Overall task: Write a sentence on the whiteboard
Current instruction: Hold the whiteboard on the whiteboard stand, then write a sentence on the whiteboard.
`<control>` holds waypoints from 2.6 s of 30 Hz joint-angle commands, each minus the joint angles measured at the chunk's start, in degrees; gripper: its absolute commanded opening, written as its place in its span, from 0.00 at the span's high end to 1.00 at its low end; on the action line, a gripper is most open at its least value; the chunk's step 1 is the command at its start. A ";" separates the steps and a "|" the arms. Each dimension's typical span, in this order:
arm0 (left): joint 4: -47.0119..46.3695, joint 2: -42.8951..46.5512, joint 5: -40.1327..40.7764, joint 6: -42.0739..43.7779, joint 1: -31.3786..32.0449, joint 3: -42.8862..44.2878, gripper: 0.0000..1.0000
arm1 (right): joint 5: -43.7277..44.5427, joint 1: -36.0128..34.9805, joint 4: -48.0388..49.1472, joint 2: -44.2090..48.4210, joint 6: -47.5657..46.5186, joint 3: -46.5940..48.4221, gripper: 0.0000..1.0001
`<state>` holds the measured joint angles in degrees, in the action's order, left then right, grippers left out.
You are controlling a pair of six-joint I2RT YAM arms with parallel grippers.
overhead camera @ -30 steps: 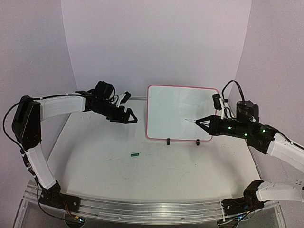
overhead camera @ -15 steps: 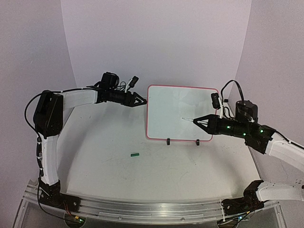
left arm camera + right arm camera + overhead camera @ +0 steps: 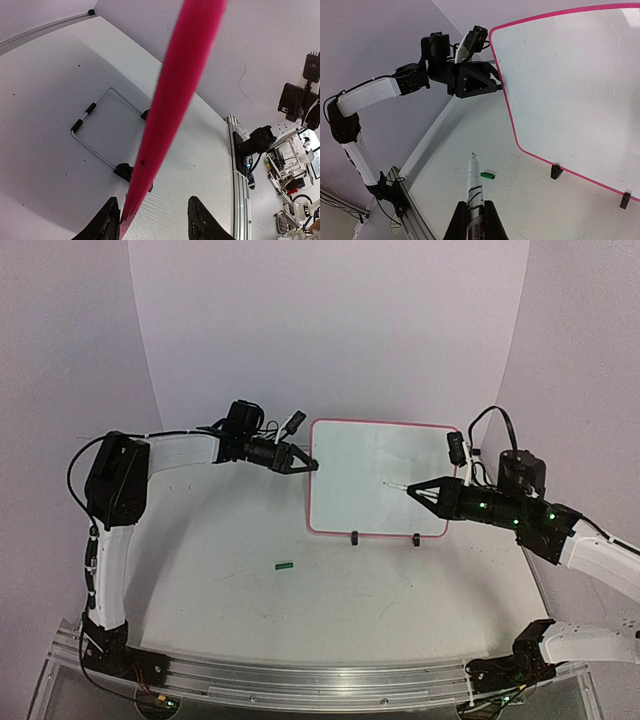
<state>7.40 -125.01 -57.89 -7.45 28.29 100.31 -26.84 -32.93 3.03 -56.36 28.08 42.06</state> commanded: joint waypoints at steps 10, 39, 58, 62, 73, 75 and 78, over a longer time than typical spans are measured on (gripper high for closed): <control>-3.02 2.66 0.42 0.03 1.60 -3.50 0.81 | -0.77 -0.21 2.88 0.03 0.83 -1.11 1.00; -7.14 11.13 9.09 2.01 6.64 -17.15 1.00 | 0.12 -0.21 12.80 -2.23 4.55 -4.83 1.00; -6.96 9.83 12.22 2.02 6.69 -17.43 1.00 | 1.41 -0.93 18.01 -6.44 5.37 -3.04 1.00; -9.68 8.94 11.60 0.63 6.69 -17.88 1.00 | 1.81 -1.92 18.15 -8.02 5.29 -2.30 1.00; -9.10 6.58 12.18 0.62 7.43 -16.58 1.00 | 3.58 -5.75 19.96 -12.52 4.84 0.10 1.00; -8.13 6.07 12.38 1.54 7.71 -16.30 1.00 | 3.99 -6.11 20.59 -13.08 5.02 0.37 1.00; -6.47 6.09 12.74 3.22 7.85 -16.42 1.00 | 4.33 -6.36 21.36 -13.85 5.17 1.00 1.00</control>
<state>-5.25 -116.97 -46.22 -5.75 34.31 83.46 -23.90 -38.67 20.50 -69.25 33.06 40.05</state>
